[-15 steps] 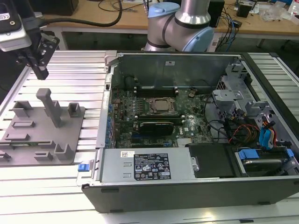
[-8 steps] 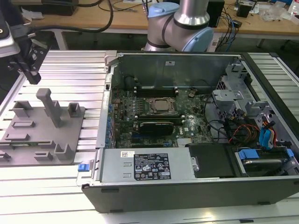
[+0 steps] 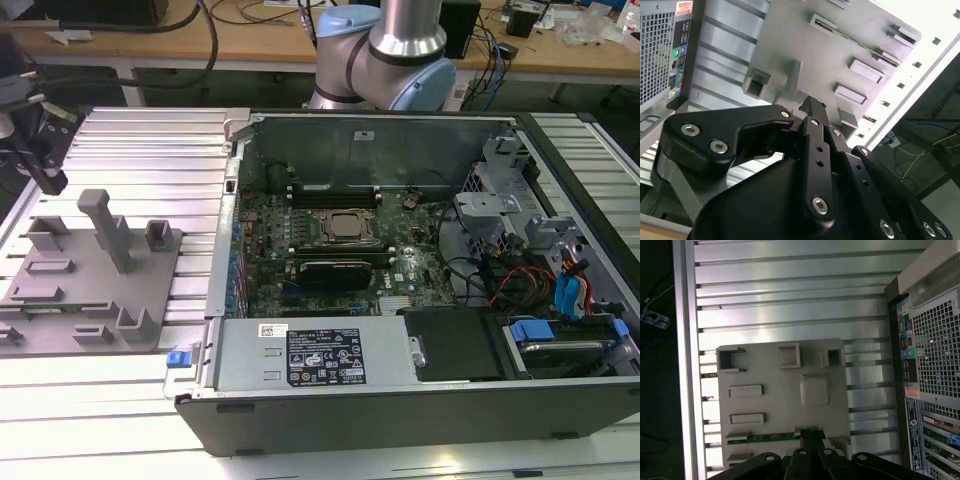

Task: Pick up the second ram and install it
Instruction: 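Reach for the second ram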

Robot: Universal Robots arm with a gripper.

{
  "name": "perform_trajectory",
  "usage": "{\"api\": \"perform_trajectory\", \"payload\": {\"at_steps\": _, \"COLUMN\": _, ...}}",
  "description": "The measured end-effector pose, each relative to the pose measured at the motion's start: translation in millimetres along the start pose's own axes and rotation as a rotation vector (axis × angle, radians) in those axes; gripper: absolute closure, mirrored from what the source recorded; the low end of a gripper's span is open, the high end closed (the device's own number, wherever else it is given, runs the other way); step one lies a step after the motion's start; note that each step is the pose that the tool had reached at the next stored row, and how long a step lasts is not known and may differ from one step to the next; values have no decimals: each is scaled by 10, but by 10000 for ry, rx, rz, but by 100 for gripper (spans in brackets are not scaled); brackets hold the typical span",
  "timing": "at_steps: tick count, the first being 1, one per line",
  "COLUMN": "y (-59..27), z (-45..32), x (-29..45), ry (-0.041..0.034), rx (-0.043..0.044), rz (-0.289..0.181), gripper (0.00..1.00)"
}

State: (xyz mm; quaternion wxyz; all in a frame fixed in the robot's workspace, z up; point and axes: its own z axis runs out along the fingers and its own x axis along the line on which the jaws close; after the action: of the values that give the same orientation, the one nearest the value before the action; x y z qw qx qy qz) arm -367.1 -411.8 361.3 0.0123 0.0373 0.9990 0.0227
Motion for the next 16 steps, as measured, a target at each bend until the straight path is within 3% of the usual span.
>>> {"api": "perform_trajectory", "payload": {"at_steps": 5, "y": -64, "z": 103, "x": 139, "ry": 21, "rx": 1, "rz": -2, "gripper": 92}}
{"api": "perform_trajectory", "payload": {"at_steps": 16, "y": -157, "z": 266, "x": 296, "ry": 79, "rx": 5, "rz": -10, "gripper": 92}}
